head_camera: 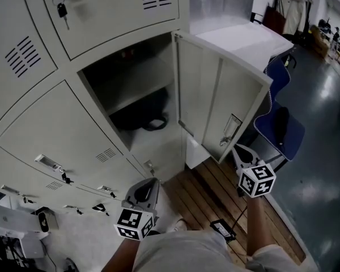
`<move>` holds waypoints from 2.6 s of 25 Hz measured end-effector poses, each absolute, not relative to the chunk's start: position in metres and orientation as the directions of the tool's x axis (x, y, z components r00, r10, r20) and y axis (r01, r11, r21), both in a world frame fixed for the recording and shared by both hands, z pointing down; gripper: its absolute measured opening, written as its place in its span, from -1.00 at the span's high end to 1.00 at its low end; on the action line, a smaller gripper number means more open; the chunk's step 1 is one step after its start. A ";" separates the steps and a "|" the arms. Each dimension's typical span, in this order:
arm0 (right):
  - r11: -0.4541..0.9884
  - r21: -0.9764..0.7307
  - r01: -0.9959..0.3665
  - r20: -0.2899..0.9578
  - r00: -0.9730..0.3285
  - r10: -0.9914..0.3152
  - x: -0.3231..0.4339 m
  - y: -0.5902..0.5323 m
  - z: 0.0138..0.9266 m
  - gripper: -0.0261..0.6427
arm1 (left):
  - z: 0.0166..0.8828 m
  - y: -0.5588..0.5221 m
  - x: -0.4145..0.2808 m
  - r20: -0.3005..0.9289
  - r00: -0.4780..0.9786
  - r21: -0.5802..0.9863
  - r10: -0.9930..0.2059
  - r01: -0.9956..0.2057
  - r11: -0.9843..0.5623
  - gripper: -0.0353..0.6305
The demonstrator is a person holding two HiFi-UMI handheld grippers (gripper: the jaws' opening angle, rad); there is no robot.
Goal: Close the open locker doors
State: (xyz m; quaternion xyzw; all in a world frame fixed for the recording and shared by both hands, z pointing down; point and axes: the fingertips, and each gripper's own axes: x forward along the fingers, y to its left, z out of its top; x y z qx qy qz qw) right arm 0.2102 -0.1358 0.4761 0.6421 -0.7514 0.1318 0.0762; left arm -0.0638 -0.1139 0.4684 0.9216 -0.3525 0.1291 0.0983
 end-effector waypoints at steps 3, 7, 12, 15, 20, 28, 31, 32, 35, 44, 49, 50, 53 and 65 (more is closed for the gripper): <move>0.172 -0.099 -0.980 0.281 -0.193 -0.940 0.196 -0.131 0.475 0.84 | 0.469 -0.112 -0.074 0.306 0.707 0.091 -0.638 -0.689 -0.719 0.85; 0.208 -0.098 -0.973 0.284 -0.228 -0.931 0.174 -0.125 0.475 0.84 | 0.468 -0.108 -0.085 0.306 0.701 0.092 -0.645 -0.696 -0.712 0.85; 0.238 -0.105 -0.966 0.285 -0.258 -0.923 0.147 -0.117 0.477 0.84 | 0.467 -0.103 -0.098 0.306 0.694 0.092 -0.651 -0.702 -0.706 0.85; 0.269 -0.108 -0.957 0.290 -0.289 -0.912 0.128 -0.114 0.478 0.84 | 0.467 -0.101 -0.106 0.307 0.691 0.095 -0.654 -0.706 -0.702 0.85; 0.323 -0.121 -0.939 0.289 -0.345 -0.893 0.095 -0.114 0.478 0.84 | 0.464 -0.105 -0.114 0.299 0.690 0.092 -0.659 -0.708 -0.700 0.85; 0.402 -0.127 -0.907 0.297 -0.421 -0.857 0.045 -0.121 0.481 0.84 | 0.462 -0.113 -0.130 0.292 0.682 0.095 -0.670 -0.718 -0.690 0.85; 0.424 -0.128 -0.897 0.299 -0.442 -0.846 0.030 -0.128 0.482 0.84 | 0.462 -0.116 -0.135 0.291 0.678 0.098 -0.674 -0.722 -0.684 0.85; 0.432 -0.127 -0.893 0.301 -0.450 -0.841 0.026 -0.130 0.483 0.84 | 0.463 -0.117 -0.136 0.292 0.677 0.099 -0.676 -0.724 -0.682 0.85; 0.456 -0.127 -0.881 0.306 -0.473 -0.827 0.013 -0.135 0.484 0.84 | 0.466 -0.120 -0.140 0.296 0.670 0.103 -0.681 -0.731 -0.675 0.85; 0.519 -0.130 -0.845 0.306 -0.532 -0.790 -0.019 -0.150 0.484 0.84 | 0.466 -0.129 -0.157 0.299 0.645 0.106 -0.703 -0.755 -0.647 0.85; 0.542 -0.134 -0.830 0.307 -0.555 -0.773 -0.032 -0.160 0.485 0.84 | 0.467 -0.135 -0.166 0.301 0.632 0.104 -0.714 -0.766 -0.634 0.85; 0.547 -0.133 -0.826 0.307 -0.559 -0.770 -0.034 -0.162 0.485 0.84 | 0.467 -0.136 -0.168 0.302 0.629 0.104 -0.717 -0.769 -0.631 0.85; 0.561 -0.133 -0.817 0.307 -0.572 -0.761 -0.043 -0.169 0.485 0.84 | 0.466 -0.140 -0.174 0.301 0.621 0.104 -0.723 -0.775 -0.623 0.85; 0.603 -0.123 -0.788 0.312 -0.608 -0.730 -0.074 -0.200 0.485 0.84 | 0.466 -0.160 -0.200 0.296 0.587 0.110 -0.753 -0.804 -0.584 0.85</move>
